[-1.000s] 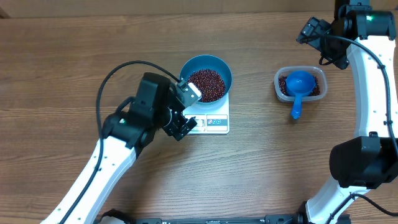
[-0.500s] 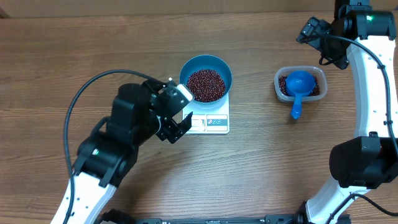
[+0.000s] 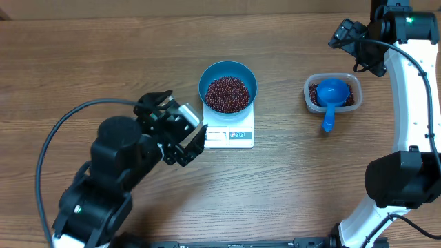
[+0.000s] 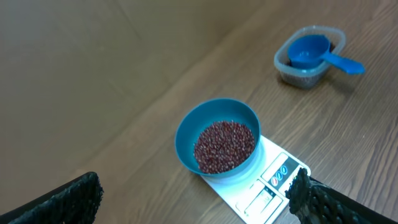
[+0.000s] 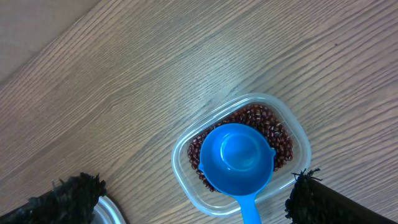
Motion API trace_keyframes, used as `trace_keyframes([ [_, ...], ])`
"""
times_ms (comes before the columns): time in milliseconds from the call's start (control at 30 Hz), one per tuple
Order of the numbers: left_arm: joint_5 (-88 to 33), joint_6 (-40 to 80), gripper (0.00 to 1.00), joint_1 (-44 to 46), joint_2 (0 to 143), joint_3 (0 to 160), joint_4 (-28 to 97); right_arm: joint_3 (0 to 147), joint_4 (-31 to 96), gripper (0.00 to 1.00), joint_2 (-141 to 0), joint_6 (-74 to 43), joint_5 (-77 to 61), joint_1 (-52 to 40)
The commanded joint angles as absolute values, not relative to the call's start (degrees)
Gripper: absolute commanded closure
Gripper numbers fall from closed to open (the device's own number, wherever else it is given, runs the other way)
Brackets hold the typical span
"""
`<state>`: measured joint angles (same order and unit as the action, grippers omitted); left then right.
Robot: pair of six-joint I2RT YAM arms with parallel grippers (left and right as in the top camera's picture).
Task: Scoop item into bowl and weigh 150g on scale
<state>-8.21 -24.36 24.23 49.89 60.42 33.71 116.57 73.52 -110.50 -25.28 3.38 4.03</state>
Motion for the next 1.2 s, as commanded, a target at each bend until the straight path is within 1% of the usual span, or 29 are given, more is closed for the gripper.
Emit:
trace_keyframes([
  [0, -9.0, -24.1, 0.00, 24.0, 47.0, 60.1, 33.2, 118.2, 73.3, 0.00, -108.9, -25.1, 4.0, 4.3],
  [200, -9.0, -22.2, 0.01, 23.1, 43.0, 60.1, 33.1, 118.2, 73.3, 0.00, -108.9, -25.1, 4.0, 4.3],
  [333, -9.0, -16.7, 0.01, 19.6, 40.6, 60.1, 33.1, 118.2, 73.3, 0.00, -108.9, -25.1, 4.0, 4.3],
  [400, -9.0, -14.7, 0.01, 16.3, 38.7, 60.1, 33.2, 118.2, 73.3, 0.00, -108.9, -25.1, 4.0, 4.3],
  [600, -9.0, -12.6, 0.01, 11.5, 33.7, 58.0, 33.1, 118.2, 73.3, 0.00, -108.9, -25.1, 4.0, 4.3],
  [800, -9.0, -12.4, 0.01, 8.6, 25.3, 49.3, 28.8, 118.2, 73.3, 0.00, -108.9, -25.1, 4.0, 4.3],
  [1067, -8.8, -6.2, 0.01, 5.2, 13.7, 34.2, 20.2, 118.2, 73.3, 0.00, -108.9, -25.1, 4.0, 4.3],
  [1167, -8.8, -5.9, 0.00, 4.4, 10.1, 29.4, 17.2, 118.2, 73.3, 0.00, -108.9, -25.1, 4.0, 4.3],
])
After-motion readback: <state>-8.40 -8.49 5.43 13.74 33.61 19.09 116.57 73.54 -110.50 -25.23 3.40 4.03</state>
